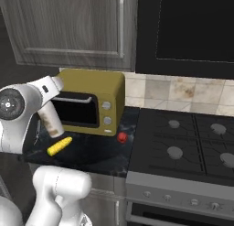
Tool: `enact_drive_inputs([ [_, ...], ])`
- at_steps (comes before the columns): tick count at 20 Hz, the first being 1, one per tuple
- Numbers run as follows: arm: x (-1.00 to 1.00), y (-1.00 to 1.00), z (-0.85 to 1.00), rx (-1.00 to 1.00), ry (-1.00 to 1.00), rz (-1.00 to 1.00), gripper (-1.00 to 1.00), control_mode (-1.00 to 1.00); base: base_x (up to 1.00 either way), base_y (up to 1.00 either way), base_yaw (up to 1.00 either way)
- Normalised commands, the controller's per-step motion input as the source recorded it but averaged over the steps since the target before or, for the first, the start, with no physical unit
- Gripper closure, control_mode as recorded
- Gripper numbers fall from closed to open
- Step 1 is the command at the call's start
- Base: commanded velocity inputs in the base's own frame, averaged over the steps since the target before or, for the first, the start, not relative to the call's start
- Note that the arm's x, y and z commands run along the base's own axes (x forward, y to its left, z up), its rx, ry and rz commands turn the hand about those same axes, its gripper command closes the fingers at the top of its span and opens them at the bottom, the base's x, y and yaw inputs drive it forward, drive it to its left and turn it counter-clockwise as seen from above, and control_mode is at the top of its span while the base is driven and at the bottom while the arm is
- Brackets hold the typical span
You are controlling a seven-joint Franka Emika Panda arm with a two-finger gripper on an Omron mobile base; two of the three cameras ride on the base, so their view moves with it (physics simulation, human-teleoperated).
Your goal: Place the liquor on the top shelf of the fridge to keep it out of children's reach, and place the corn and bell pepper on lower shelves for easy access.
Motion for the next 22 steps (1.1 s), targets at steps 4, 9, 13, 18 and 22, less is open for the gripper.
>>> enact_drive_inputs([
  [4,0.00,0.00,0.00,0.00,0.00,0.00,1.00,1.00,-0.73,0.00,0.08],
  [9,0.00,0.00,0.00,0.00,0.00,0.00,1.00,1.00,-0.77,0.00,0.32],
  [13,0.00,0.00,0.00,0.00,0.00,0.00,1.00,1.00,-0.56,0.00,0.55],
  [18,0.00,0.00,0.00,0.00,0.00,0.00,1.00,1.00,-0.50,0.08,0.63],
  [22,0.00,0.00,0.00,0.00,0.00,0.00,1.00,1.00,-0.07,0.39,0.54],
])
